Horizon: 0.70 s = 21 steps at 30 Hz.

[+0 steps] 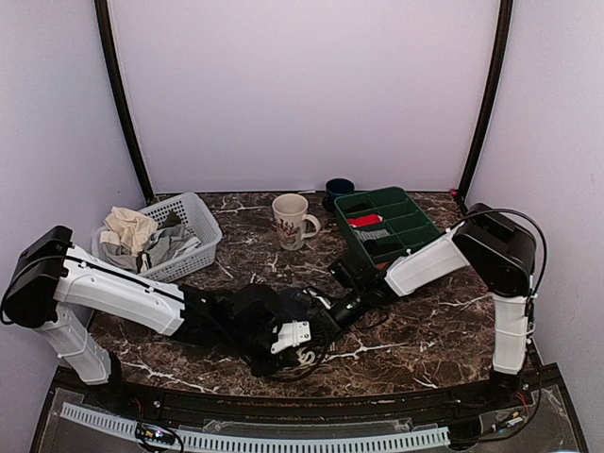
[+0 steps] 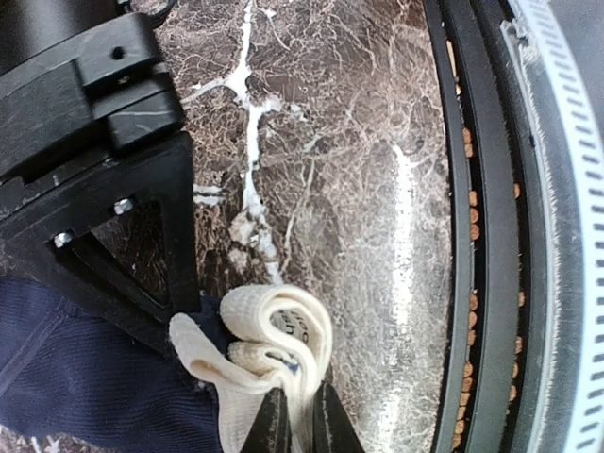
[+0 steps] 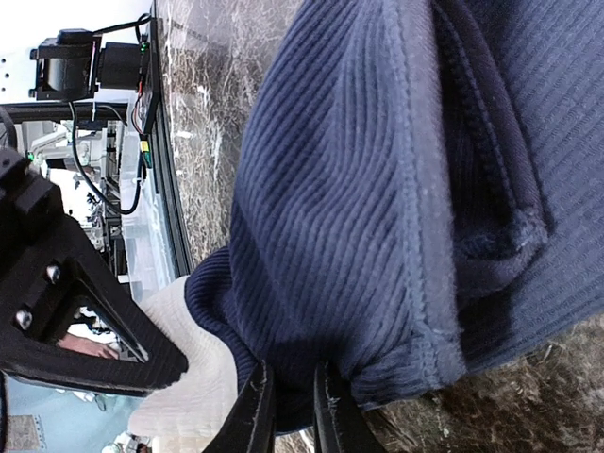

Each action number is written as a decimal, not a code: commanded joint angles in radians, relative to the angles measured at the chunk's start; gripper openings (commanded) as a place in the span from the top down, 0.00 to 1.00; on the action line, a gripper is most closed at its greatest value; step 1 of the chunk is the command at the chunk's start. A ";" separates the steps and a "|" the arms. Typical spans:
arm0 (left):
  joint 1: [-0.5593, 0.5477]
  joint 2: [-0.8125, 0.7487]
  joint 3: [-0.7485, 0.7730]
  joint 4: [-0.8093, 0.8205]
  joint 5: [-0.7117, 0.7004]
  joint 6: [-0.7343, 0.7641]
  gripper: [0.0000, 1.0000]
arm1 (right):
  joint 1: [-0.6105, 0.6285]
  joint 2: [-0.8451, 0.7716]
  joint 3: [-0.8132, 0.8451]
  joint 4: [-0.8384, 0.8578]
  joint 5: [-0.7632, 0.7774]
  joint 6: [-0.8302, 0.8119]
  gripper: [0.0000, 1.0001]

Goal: Roll the underwear
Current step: Roll the underwear at the center of the board.

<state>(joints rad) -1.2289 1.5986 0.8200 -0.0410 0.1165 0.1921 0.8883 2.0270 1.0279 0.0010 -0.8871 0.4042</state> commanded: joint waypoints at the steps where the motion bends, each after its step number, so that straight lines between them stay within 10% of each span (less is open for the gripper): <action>1: 0.049 -0.032 0.050 -0.073 0.200 -0.037 1.00 | 0.006 0.059 -0.019 -0.100 0.087 -0.042 0.83; 11: -0.014 -0.135 -0.142 0.134 -0.045 -0.029 0.41 | 0.005 0.078 -0.036 -0.093 0.094 -0.039 0.85; 21: -0.154 -0.075 -0.223 0.257 -0.327 0.117 0.38 | 0.003 0.075 -0.054 -0.107 0.096 -0.057 0.86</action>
<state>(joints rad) -1.3518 1.4910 0.6109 0.1341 -0.0765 0.2260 0.8867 2.0365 1.0237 0.0109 -0.9012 0.3721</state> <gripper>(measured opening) 0.620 0.147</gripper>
